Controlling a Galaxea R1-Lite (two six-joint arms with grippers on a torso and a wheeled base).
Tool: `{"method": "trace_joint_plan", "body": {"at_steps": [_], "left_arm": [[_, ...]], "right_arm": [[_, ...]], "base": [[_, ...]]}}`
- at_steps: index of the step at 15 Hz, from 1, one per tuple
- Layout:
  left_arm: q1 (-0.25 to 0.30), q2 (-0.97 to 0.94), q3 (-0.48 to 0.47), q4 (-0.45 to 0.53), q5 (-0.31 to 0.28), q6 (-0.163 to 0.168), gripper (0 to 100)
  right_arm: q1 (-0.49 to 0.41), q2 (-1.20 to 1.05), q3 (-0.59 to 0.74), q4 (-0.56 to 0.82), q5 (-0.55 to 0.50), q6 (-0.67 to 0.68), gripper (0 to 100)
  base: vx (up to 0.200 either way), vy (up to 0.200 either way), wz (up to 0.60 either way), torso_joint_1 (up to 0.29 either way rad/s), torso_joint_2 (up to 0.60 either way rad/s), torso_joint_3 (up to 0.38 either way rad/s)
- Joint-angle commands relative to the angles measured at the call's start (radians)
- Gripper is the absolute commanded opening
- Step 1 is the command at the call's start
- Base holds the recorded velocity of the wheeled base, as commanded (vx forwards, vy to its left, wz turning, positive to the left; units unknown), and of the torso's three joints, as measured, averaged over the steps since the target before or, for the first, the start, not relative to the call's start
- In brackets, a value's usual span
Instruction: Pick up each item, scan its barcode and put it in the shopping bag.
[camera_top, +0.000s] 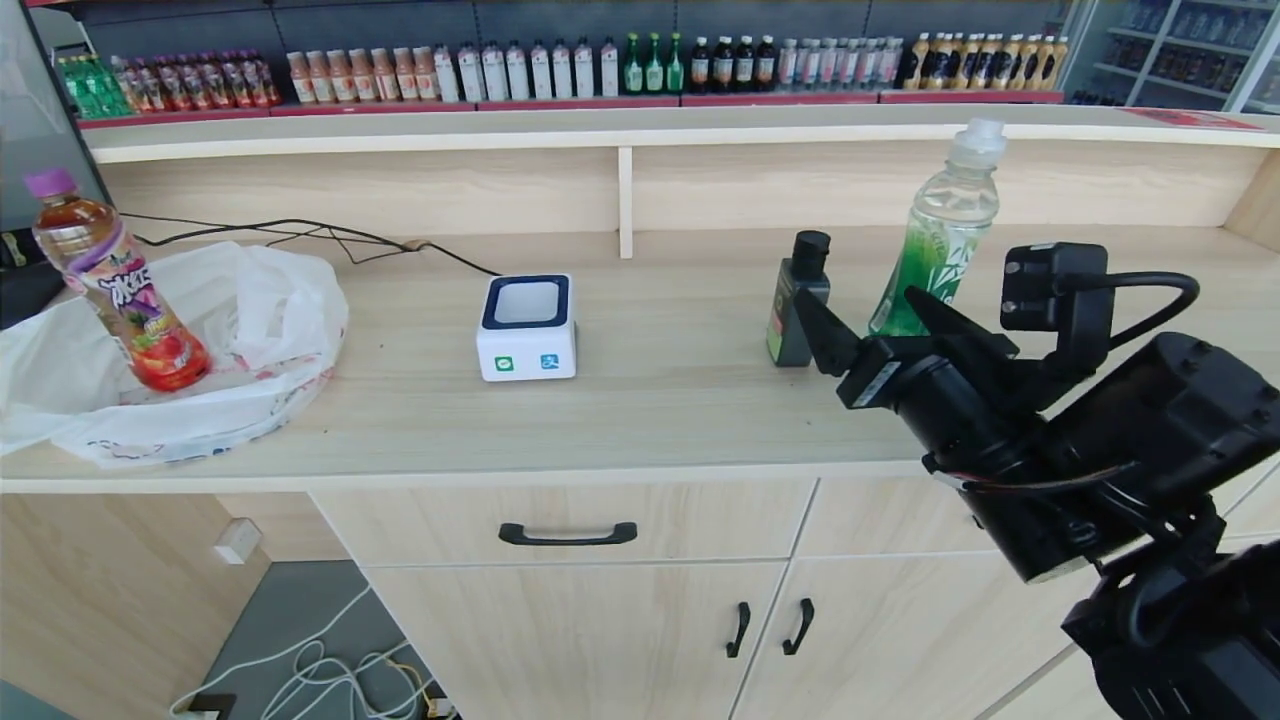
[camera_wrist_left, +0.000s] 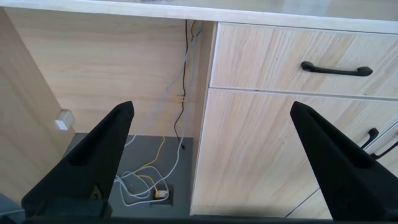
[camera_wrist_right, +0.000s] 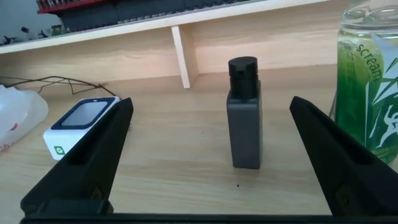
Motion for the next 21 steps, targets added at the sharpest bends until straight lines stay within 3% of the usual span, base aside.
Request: {"method": "trace_joint_plan", "body": {"at_steps": [1,5,9,12,16,21], "left_arm": [[0.0,0.0,0.0,0.0,0.0,0.0,100],[0.0,0.0,0.0,0.0,0.0,0.0,100],[0.0,0.0,0.0,0.0,0.0,0.0,100],[0.0,0.0,0.0,0.0,0.0,0.0,100],[0.0,0.0,0.0,0.0,0.0,0.0,100],[0.0,0.0,0.0,0.0,0.0,0.0,100]], "right_arm": [[-0.012,0.015,-0.026,0.039,0.0,0.0,100],[-0.055,0.019,-0.162,0.22,0.002,0.057,100],[-0.06,0.046,-0.208,0.264,0.002,0.08,100],[-0.072,0.072,-0.3,0.371,0.006,0.083,100],[-0.123,0.134,-0.366,0.381,0.008,0.089,100],[-0.124,0.152,-0.369,0.381,0.022,0.091,100]], "base": [[0.0,0.0,0.0,0.0,0.0,0.0],[0.0,0.0,0.0,0.0,0.0,0.0],[0.0,0.0,0.0,0.0,0.0,0.0],[0.0,0.0,0.0,0.0,0.0,0.0],[0.0,0.0,0.0,0.0,0.0,0.0],[0.0,0.0,0.0,0.0,0.0,0.0]]}}
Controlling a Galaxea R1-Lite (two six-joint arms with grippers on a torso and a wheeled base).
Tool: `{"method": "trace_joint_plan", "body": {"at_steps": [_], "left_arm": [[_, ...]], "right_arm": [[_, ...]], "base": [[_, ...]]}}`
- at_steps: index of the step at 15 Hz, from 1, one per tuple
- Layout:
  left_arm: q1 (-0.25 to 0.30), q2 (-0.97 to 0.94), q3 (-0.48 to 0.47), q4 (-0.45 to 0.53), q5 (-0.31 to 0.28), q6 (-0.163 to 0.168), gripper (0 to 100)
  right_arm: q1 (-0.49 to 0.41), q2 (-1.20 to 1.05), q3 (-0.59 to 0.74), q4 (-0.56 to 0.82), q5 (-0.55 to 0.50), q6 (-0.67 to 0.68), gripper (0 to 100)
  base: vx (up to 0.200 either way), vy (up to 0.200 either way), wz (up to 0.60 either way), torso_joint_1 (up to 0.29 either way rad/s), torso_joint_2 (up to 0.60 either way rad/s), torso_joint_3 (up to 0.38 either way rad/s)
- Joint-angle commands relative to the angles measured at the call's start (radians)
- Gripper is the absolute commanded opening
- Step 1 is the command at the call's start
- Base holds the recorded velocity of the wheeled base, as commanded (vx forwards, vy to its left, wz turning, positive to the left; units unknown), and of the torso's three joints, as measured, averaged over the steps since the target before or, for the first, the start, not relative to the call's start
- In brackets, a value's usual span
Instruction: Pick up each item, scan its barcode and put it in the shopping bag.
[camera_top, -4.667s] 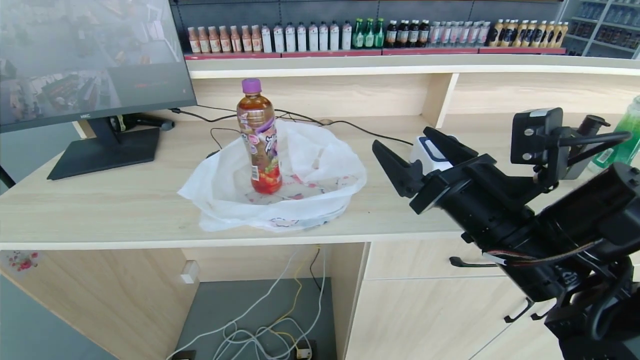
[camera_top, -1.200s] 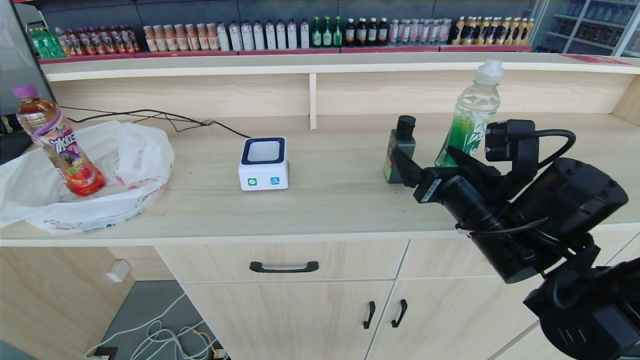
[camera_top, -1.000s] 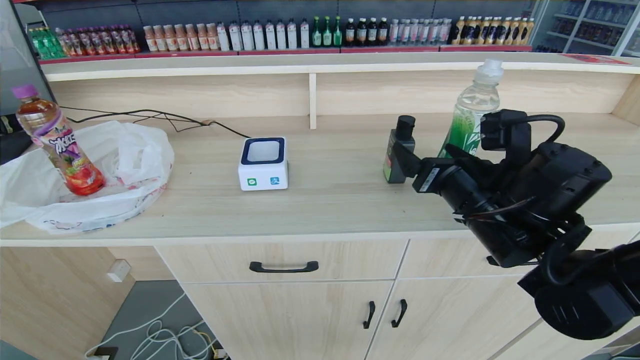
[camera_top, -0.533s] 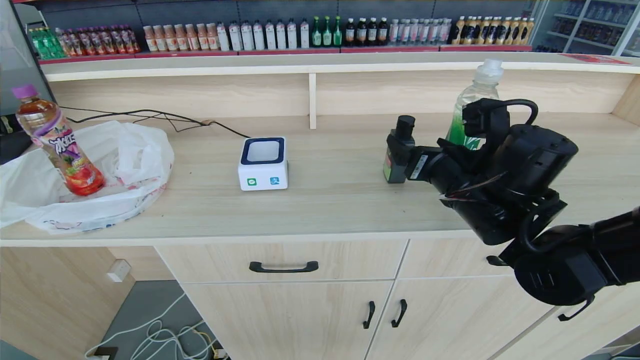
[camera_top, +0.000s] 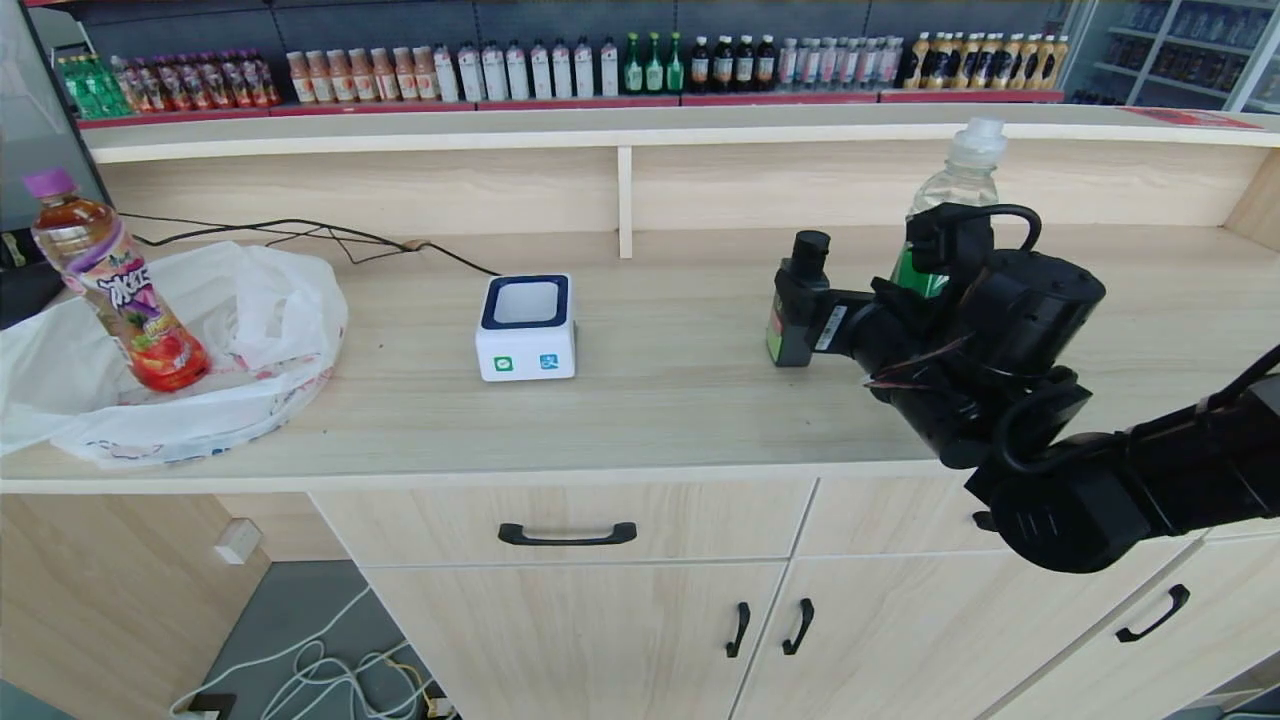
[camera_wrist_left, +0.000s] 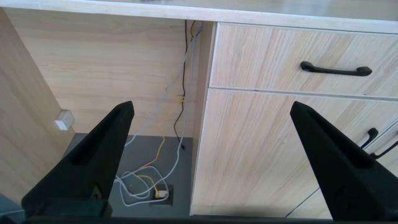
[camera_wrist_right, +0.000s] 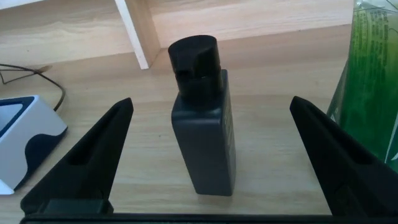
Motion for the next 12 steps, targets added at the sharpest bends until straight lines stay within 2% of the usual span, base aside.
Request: {"method": "trace_joint_plan", "body": {"at_steps": [1,6,12], "left_arm": [[0.0,0.0,0.0,0.0,0.0,0.0,100],[0.0,0.0,0.0,0.0,0.0,0.0,100],[0.0,0.0,0.0,0.0,0.0,0.0,100]], "right_arm": [[0.001,0.016,0.003,-0.001,0.01,0.0,100],[-0.007,0.053,-0.008,-0.002,0.022,-0.005,100],[-0.018,0.133,-0.098,-0.002,0.019,-0.019,100]], "base": [[0.0,0.0,0.0,0.0,0.0,0.0],[0.0,0.0,0.0,0.0,0.0,0.0],[0.0,0.0,0.0,0.0,0.0,0.0]]}}
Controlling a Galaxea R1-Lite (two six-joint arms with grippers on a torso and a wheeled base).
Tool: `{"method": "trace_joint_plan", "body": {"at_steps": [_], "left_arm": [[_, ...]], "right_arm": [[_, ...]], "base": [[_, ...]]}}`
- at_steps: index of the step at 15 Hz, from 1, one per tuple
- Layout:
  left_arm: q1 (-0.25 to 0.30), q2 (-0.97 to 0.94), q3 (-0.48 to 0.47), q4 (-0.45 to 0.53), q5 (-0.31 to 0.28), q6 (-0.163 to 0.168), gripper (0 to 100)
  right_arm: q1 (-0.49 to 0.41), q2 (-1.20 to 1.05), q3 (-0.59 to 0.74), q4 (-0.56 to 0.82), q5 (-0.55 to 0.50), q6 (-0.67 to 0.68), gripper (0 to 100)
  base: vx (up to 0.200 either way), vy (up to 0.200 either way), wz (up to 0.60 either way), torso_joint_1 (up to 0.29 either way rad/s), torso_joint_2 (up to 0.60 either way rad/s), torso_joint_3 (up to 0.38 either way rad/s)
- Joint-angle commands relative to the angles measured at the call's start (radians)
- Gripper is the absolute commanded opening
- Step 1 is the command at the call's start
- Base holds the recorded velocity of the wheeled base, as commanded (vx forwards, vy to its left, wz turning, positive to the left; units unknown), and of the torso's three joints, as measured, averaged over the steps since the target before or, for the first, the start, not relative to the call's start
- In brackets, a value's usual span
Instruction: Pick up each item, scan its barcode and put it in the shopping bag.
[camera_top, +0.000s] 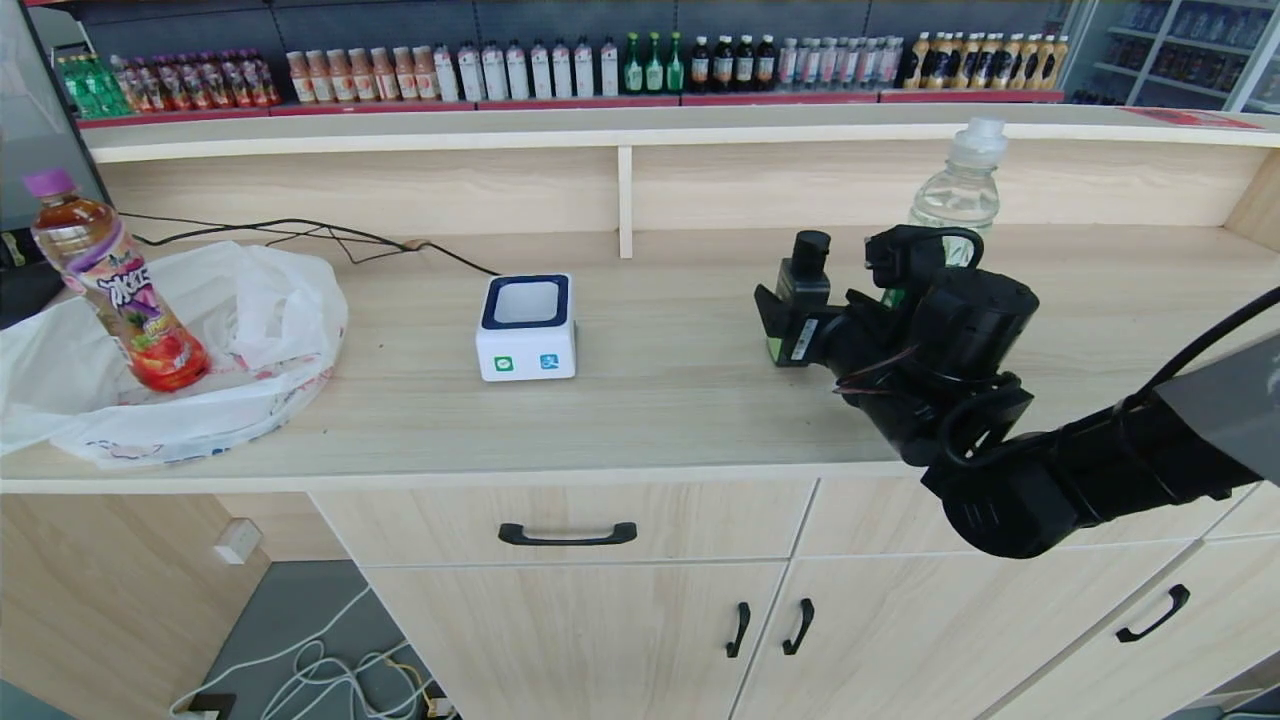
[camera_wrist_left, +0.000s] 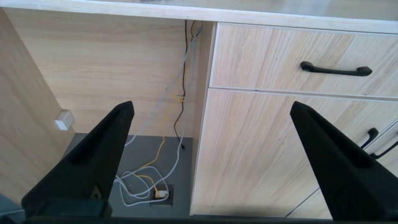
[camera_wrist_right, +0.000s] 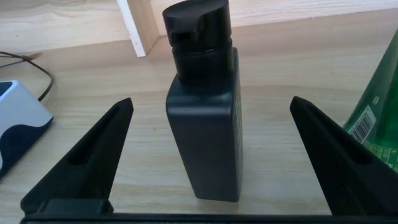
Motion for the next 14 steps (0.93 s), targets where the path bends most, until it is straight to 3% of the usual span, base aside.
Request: {"method": "trace_joint_plan", "body": {"at_steps": [1,4,14], "left_arm": [[0.0,0.0,0.0,0.0,0.0,0.0,100],[0.0,0.0,0.0,0.0,0.0,0.0,100],[0.0,0.0,0.0,0.0,0.0,0.0,100]], "right_arm": [[-0.014,0.044,-0.039,0.0,0.001,-0.011,100],[-0.023,0.089,-0.111,0.0,0.001,-0.019,100],[-0.046,0.11,-0.129,0.001,0.0,-0.029,100]], "base": [[0.0,0.0,0.0,0.0,0.0,0.0],[0.0,0.0,0.0,0.0,0.0,0.0],[0.0,0.0,0.0,0.0,0.0,0.0]]}}
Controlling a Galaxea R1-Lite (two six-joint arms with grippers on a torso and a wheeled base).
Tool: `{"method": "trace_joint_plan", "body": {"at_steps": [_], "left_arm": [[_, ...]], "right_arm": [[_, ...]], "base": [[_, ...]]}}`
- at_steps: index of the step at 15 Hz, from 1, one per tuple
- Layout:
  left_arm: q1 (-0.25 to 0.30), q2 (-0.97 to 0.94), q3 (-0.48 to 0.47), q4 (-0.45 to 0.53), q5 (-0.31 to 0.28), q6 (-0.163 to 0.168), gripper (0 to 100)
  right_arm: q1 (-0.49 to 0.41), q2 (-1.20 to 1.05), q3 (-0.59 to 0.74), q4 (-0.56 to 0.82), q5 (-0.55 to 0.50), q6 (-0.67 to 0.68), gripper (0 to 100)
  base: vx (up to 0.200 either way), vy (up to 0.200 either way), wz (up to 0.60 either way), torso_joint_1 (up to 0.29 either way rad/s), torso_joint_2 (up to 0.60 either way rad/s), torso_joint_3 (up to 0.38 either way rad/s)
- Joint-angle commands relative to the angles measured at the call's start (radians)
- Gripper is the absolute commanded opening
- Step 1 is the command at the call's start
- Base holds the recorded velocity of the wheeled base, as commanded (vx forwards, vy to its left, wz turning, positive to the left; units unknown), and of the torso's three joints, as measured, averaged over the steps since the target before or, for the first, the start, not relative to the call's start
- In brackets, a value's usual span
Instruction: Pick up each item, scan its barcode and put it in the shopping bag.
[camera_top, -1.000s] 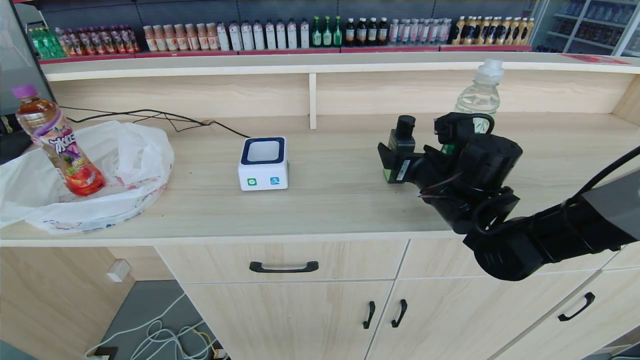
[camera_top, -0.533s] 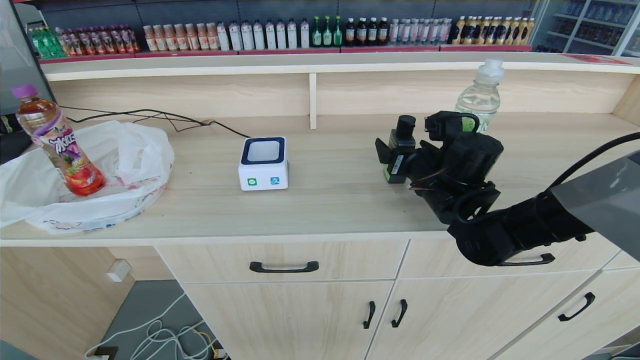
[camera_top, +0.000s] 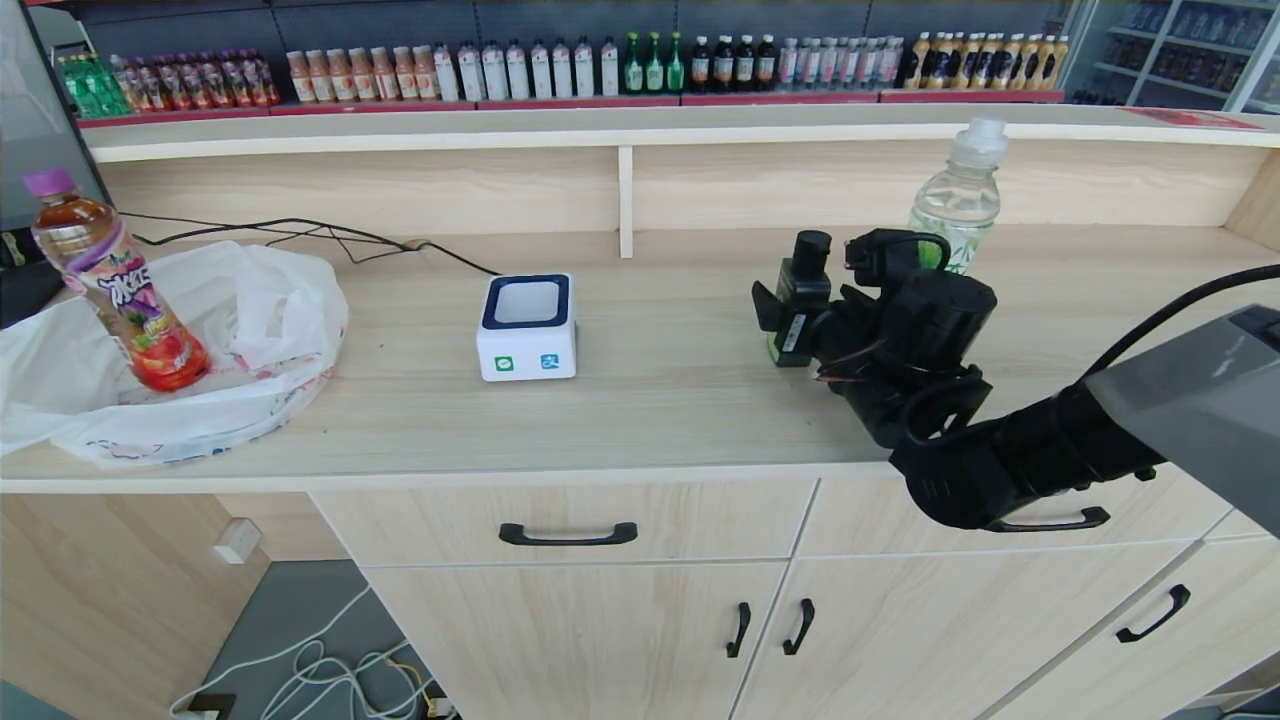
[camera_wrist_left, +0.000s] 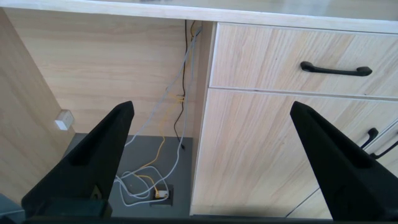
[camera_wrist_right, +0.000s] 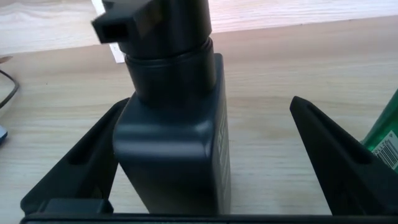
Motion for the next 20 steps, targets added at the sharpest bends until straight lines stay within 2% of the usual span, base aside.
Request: {"method": "trace_joint_plan", "body": {"at_steps": [1,4,5,14,20], "left_arm": [[0.0,0.0,0.0,0.0,0.0,0.0,100],[0.0,0.0,0.0,0.0,0.0,0.0,100],[0.0,0.0,0.0,0.0,0.0,0.0,100],[0.0,0.0,0.0,0.0,0.0,0.0,100],[0.0,0.0,0.0,0.0,0.0,0.0,100]], "right_arm": [[-0.005,0.005,-0.003,0.0,0.0,-0.002,100],[-0.007,0.005,-0.005,0.0,0.0,-0.005,100],[-0.005,0.005,-0.008,0.0,-0.002,-0.006,0],[0.007,-0.013,-0.022,-0.003,-0.005,-0.023,0],[0.044,-0.072,-0.015,-0.005,-0.008,-0.089,0]], "base": [[0.0,0.0,0.0,0.0,0.0,0.0],[0.0,0.0,0.0,0.0,0.0,0.0],[0.0,0.0,0.0,0.0,0.0,0.0],[0.0,0.0,0.0,0.0,0.0,0.0],[0.0,0.0,0.0,0.0,0.0,0.0]]}}
